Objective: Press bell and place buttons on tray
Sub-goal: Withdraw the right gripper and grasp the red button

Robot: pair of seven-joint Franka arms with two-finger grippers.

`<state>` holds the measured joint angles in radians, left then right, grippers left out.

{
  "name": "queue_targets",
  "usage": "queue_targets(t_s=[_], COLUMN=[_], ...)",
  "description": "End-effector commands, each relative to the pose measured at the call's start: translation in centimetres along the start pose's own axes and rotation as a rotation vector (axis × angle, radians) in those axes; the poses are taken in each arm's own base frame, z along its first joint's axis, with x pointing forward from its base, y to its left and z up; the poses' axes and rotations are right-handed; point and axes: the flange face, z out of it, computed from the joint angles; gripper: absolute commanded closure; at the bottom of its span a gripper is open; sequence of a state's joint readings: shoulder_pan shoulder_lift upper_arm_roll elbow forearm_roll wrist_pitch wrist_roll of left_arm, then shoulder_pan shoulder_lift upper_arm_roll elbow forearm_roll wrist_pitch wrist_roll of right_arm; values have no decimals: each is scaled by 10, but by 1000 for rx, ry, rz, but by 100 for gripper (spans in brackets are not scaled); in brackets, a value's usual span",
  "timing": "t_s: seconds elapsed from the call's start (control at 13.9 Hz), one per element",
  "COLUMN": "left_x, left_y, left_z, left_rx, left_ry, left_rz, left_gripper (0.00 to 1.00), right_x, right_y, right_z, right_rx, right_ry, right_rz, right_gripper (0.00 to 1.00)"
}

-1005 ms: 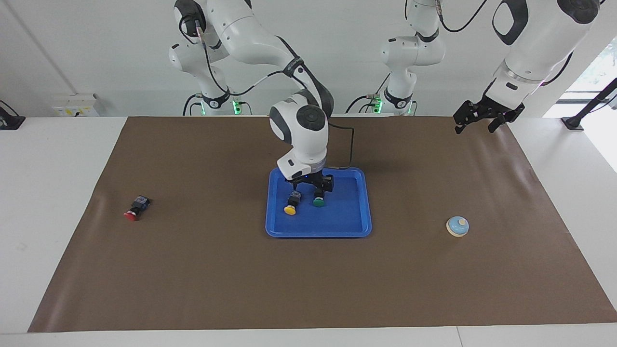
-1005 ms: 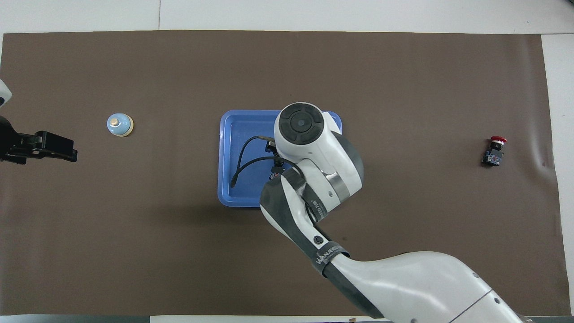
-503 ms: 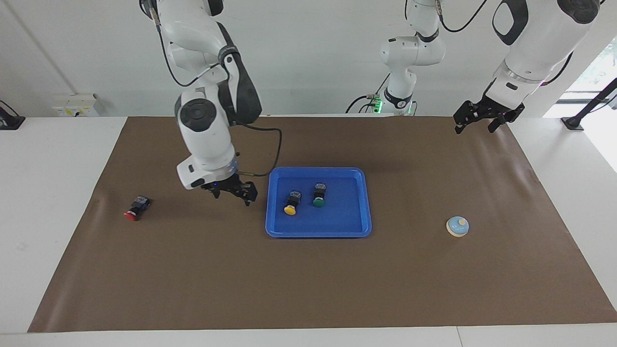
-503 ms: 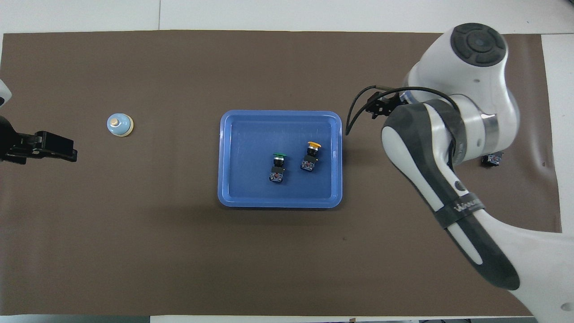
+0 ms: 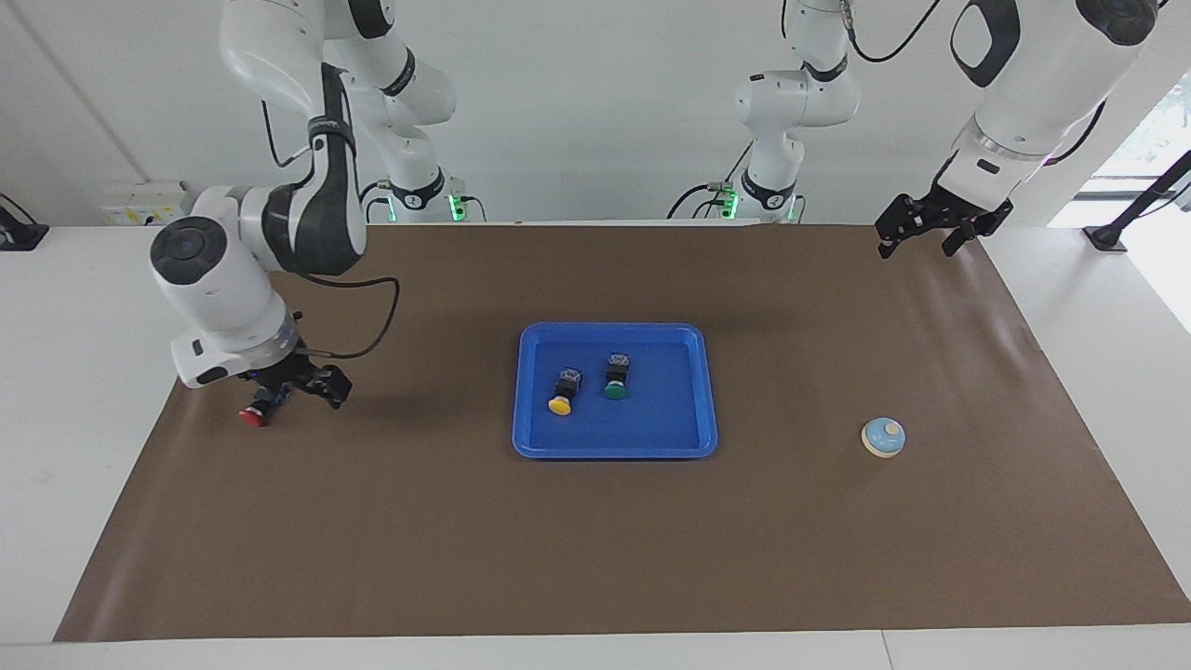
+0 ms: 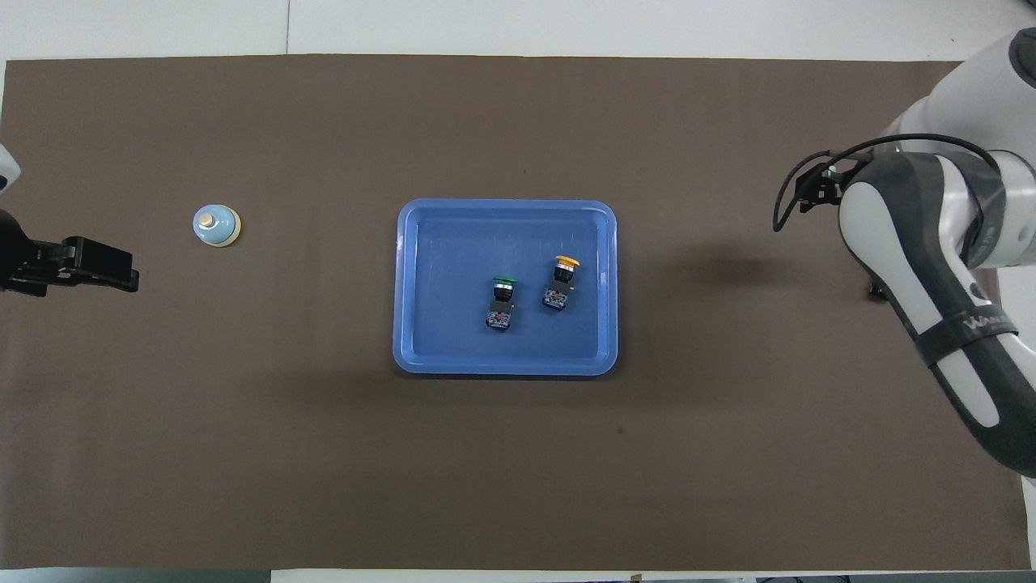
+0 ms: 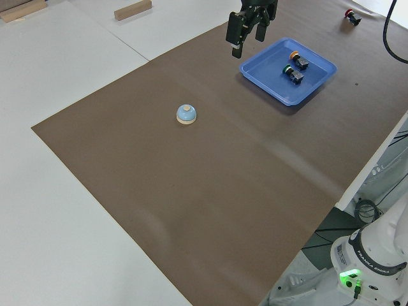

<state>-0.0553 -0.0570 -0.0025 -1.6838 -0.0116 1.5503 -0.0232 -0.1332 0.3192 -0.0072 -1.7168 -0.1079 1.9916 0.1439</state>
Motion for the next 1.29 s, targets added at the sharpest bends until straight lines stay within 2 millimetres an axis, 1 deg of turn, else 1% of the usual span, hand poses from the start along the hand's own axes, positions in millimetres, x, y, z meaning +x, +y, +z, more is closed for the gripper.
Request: queue_targets(t_s=[0.0, 0.07, 0.22, 0.29, 0.43, 0.5, 0.72, 0.79, 0.86, 1.01, 1.08, 1.22], left_x=[-8, -8, -8, -8, -8, -8, -8, -8, -8, -8, -8, -8], left_y=[-3, -3, -3, -3, -3, -3, -2, -2, -2, -2, -2, -2], left_z=[-3, -3, -3, -3, -3, -3, -3, -3, -3, -3, -3, -3], left_rx=[-9, -9, -9, -9, -9, -9, -10, -9, -9, -10, -10, -10], left_ry=[4, 4, 4, 4, 4, 4, 4, 4, 4, 4, 4, 4], left_rz=[-8, -8, -8, -8, -8, -8, -7, -7, -7, -7, -7, -7], left_gripper=[0, 0, 0, 0, 0, 0, 0, 0, 0, 0, 0, 0], right_x=[-22, -27, -33, -36, -48, -52, -60, -60, -60, -62, -63, -62], right_y=[46, 53, 70, 72, 72, 74, 73, 73, 73, 73, 72, 70], right_z=[35, 48, 66, 74, 95, 100, 110, 109, 108, 109, 109, 109], right_rx=[-3, -1, 4, 8, 16, 18, 20, 20, 20, 20, 20, 20], right_ry=[58, 66, 75, 85, 89, 96, 95, 95, 95, 90, 89, 90], right_rz=[-5, 4, 34, 41, 50, 54, 53, 52, 50, 49, 42, 43], right_gripper=[0, 0, 0, 0, 0, 0, 0, 13, 45, 93, 100, 100])
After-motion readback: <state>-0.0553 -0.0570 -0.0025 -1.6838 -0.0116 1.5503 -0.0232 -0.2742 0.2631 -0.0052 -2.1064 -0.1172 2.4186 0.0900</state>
